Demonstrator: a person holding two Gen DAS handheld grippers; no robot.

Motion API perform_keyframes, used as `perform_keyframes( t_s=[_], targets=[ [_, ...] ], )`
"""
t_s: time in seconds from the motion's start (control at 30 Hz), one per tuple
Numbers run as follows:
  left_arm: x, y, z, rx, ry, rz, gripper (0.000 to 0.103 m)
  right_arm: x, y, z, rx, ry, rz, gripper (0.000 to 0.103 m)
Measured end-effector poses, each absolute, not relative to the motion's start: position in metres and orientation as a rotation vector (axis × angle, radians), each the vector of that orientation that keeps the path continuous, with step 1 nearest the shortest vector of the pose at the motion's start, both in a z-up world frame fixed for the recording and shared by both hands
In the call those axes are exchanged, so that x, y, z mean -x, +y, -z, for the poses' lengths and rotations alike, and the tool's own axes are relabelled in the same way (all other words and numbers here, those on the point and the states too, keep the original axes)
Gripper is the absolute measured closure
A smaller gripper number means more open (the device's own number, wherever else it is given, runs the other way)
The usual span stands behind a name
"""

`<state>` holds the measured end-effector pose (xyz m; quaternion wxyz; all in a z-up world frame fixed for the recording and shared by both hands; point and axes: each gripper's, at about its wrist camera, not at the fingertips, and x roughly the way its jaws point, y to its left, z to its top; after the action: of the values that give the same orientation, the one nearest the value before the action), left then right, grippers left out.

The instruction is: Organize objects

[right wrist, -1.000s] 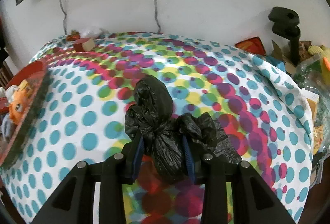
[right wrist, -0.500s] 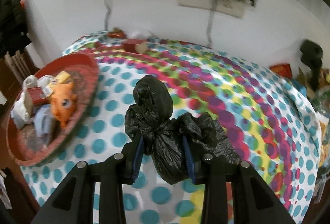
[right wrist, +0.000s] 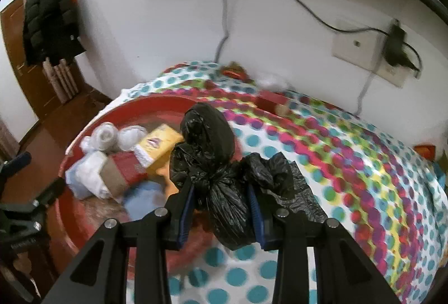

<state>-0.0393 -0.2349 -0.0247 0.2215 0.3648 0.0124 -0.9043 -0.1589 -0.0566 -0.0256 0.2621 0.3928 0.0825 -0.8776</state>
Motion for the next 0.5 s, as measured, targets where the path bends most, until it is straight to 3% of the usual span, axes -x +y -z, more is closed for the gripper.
perform_keyframes(
  t_s=[0.5],
  targets=[
    [0.037,-0.258,0.028,-1.024,0.097,2.457,0.000,0.167,-0.139,0.036,-1.108,0.296,2.302,0.066]
  ],
)
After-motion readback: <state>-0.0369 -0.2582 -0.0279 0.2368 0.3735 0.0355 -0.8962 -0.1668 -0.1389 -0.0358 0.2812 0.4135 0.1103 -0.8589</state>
